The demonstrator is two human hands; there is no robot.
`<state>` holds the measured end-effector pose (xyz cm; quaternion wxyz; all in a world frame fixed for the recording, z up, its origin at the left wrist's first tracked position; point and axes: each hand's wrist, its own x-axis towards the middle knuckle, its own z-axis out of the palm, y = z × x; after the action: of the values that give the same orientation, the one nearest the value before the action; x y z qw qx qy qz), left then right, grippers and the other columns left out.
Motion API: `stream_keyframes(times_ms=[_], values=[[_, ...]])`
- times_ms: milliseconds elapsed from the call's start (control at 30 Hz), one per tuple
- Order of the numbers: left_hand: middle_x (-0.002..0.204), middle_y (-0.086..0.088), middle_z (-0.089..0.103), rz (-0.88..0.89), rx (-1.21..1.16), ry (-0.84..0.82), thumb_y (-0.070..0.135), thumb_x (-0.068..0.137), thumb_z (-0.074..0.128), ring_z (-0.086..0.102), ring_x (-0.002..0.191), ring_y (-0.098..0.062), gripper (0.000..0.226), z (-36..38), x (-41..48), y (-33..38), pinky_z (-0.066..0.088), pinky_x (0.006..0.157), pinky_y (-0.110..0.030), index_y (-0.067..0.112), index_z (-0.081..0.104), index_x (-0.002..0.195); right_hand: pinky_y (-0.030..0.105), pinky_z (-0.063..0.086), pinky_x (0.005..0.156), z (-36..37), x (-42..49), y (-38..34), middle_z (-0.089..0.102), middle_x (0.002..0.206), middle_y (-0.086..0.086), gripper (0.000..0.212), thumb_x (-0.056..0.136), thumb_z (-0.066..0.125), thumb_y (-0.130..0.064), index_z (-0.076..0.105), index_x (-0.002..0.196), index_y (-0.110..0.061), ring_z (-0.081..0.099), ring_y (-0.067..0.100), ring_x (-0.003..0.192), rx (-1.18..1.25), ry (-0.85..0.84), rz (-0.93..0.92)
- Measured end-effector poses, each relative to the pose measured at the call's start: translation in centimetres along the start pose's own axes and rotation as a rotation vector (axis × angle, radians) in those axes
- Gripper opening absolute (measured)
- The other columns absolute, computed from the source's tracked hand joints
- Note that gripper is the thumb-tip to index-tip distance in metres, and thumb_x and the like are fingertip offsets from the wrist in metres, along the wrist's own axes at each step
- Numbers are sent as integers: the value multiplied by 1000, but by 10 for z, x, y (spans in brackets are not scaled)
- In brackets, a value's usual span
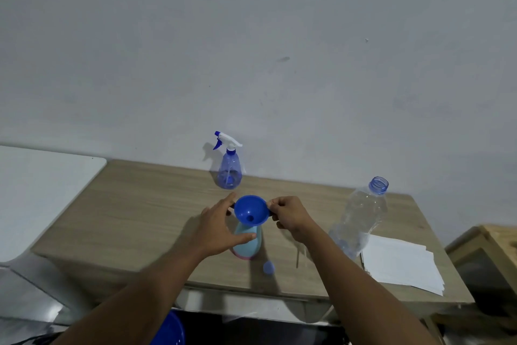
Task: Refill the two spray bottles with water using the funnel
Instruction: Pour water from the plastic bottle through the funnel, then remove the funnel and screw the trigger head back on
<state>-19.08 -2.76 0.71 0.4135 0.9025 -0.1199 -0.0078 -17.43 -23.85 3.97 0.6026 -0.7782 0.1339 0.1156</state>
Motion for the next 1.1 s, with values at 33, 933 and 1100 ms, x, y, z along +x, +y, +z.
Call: stream_keyframes(times_ms=[33,933,1100], values=[[122,20,58,-27,9,-23,64,56,85,59,105,-3,100,1,-1,-2,50,92,-30,34,42,142,25,41,52,0,0,-1,61,74,8,19,100,56,-12,67,87,-3,48,13,62,19,-5,8],[120,13,64,-142,-34,42,41,67,89,62,105,-8,62,10,0,-64,47,89,-28,40,59,122,33,51,72,-6,9,93,66,103,6,20,98,47,-12,67,104,-13,65,22,88,-995,76,-237],[120,13,62,-134,-71,46,38,71,87,58,104,-1,65,14,-2,-68,45,86,-17,30,59,129,32,53,90,11,11,110,63,116,7,20,95,58,-12,63,115,-12,63,19,100,-1231,-49,-236]])
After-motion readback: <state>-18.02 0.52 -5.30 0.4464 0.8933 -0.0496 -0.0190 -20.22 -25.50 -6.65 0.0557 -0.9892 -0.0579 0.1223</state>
